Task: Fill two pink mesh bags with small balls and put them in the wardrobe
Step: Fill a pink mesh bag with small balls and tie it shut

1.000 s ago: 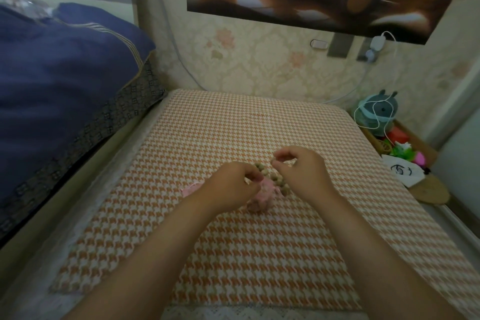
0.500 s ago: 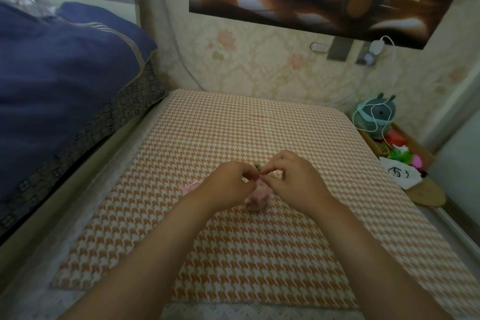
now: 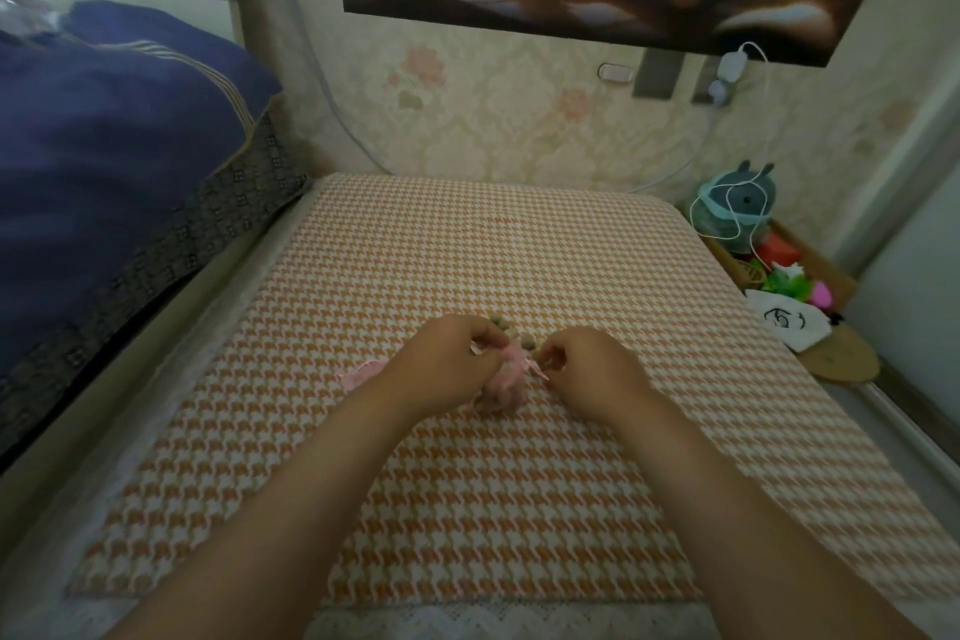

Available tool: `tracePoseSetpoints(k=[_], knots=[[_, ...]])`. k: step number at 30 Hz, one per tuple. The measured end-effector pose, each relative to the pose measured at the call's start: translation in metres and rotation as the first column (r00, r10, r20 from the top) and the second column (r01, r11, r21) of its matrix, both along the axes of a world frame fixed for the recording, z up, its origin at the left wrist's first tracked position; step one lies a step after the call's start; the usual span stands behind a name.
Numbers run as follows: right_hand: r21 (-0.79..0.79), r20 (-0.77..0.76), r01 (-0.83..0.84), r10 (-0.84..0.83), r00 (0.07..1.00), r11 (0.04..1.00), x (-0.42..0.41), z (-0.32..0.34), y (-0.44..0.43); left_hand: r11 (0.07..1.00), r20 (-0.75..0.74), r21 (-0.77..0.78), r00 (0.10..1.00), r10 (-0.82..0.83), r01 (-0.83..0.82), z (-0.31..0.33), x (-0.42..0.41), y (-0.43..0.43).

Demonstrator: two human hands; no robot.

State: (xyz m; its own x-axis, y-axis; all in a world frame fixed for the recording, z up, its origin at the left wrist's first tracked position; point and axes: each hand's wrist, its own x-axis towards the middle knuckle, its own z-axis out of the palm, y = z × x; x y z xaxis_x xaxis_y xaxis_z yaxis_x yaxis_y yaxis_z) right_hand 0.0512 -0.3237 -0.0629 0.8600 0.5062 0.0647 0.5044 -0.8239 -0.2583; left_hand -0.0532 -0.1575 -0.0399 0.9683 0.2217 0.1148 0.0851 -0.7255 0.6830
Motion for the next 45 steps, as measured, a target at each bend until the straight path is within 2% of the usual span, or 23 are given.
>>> tracePoseSetpoints(k=[6,10,11,13,16,18,23,26,30,33,38,43,45], knots=[[-0.028,0.038,0.094,-0.093,0.995,0.995,0.003,-0.005,0.004,1.000,0.011,-0.023,1.000,0.003,-0.003,0.001,-0.001,0.000],[-0.059,0.025,0.088,-0.087,0.996,0.994,0.004,0.001,0.003,1.000,0.011,-0.026,1.000,0.006,-0.005,-0.002,0.000,0.001],[-0.021,0.020,0.078,-0.077,0.997,0.997,0.003,0.007,0.003,1.000,0.011,-0.030,1.000,0.007,-0.006,-0.003,0.000,0.001],[0.151,-0.005,0.046,-0.046,0.999,0.987,0.000,0.022,0.003,0.999,0.006,-0.038,1.000,0.008,-0.008,-0.003,0.000,0.001],[0.421,-0.065,-0.052,0.087,0.994,0.906,-0.010,0.041,0.008,0.999,0.007,-0.048,1.000,0.006,-0.005,-0.004,0.000,0.002],[0.455,-0.072,-0.121,0.172,0.982,0.882,-0.018,0.046,0.011,0.999,0.012,-0.053,1.000,0.003,-0.002,-0.005,0.001,0.003],[0.341,0.030,-0.240,0.244,0.969,0.909,-0.029,0.041,0.012,0.998,0.029,-0.057,0.999,-0.024,0.025,-0.007,0.001,0.002],[0.297,0.086,-0.257,0.243,0.966,0.919,-0.028,0.039,0.014,0.998,0.036,-0.047,0.999,-0.040,0.042,-0.008,0.000,0.003],[0.195,0.042,-0.218,0.214,0.976,0.956,-0.028,0.039,0.013,0.997,0.100,-0.033,0.993,-0.066,0.069,-0.005,0.002,0.008],[0.125,0.003,-0.184,0.185,0.983,0.975,-0.028,0.037,0.012,1.000,0.129,0.007,0.992,0.001,-0.002,-0.002,0.007,0.021],[0.173,-0.012,-0.153,0.157,0.987,0.973,-0.023,0.037,0.012,0.993,0.135,0.036,0.985,0.108,-0.114,-0.008,0.023,0.036],[0.213,-0.030,-0.148,0.158,0.987,0.966,-0.018,0.035,0.010,0.982,0.120,0.154,0.989,0.091,-0.109,-0.034,0.042,0.035],[0.234,-0.034,-0.145,0.158,0.987,0.961,-0.015,0.033,0.009,0.980,0.094,0.191,0.995,0.042,-0.059,-0.038,0.047,0.036]])
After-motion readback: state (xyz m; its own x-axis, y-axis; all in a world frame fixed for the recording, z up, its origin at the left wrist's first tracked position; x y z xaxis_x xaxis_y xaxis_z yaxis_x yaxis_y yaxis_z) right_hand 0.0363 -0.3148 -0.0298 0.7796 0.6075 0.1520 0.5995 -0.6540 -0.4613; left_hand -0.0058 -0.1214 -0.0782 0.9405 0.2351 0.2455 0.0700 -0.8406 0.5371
